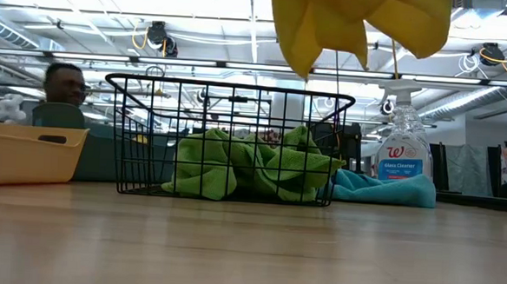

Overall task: Sort microfiber towel by color & place in baskets
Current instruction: Put the yellow microfiber towel into the blue bin

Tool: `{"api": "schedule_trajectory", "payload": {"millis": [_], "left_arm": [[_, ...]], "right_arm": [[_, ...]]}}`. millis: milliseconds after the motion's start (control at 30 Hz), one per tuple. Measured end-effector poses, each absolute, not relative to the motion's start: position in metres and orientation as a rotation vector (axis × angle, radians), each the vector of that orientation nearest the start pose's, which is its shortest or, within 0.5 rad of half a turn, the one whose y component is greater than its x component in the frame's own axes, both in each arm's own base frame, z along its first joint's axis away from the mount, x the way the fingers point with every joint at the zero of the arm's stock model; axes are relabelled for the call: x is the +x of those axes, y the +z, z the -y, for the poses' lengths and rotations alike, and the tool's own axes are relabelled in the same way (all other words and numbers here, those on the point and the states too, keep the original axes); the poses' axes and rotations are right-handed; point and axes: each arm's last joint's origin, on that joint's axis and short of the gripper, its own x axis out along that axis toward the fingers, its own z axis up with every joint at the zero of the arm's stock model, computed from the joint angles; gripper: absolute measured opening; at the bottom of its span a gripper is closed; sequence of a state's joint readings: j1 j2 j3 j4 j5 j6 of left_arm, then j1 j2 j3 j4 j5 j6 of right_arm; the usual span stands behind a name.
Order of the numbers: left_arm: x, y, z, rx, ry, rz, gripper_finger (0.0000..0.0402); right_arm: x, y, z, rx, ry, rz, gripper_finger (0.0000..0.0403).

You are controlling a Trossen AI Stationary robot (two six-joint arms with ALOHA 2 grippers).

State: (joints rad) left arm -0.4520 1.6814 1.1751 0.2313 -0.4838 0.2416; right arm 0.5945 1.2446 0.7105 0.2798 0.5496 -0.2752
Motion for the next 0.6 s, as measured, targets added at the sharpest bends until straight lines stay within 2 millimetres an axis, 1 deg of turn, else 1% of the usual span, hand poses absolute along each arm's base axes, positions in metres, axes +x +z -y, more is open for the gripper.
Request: {"api": "schedule_trajectory", "payload": {"millis": [100,200,300,400,533,600], "left_arm": [[0.352,0.277,0.153,0.353,0.009,-0.219,0.0238],[0.358,0.281,0.148,0.319,-0.023,-0.156,0.0238],[0.367,0.273,0.143,0.315,-0.056,-0.149,0.0238],[0.377,0.264,0.138,0.364,-0.087,-0.134,0.0238],[0.384,0.26,0.133,0.413,-0.078,-0.097,0.0236],[0.384,0.26,0.132,0.436,-0.085,-0.098,0.0226]], "right_arm": [[0.229,0.257,-0.137,-0.412,0.075,-0.208,0.0022],[0.23,0.257,-0.135,-0.412,0.071,-0.207,0.0022],[0.232,0.258,-0.133,-0.407,0.059,-0.206,0.0022],[0.233,0.26,-0.131,-0.395,0.049,-0.184,0.0022],[0.235,0.262,-0.129,-0.403,0.037,-0.171,0.0022],[0.235,0.262,-0.129,-0.408,0.037,-0.171,0.0022]]}}
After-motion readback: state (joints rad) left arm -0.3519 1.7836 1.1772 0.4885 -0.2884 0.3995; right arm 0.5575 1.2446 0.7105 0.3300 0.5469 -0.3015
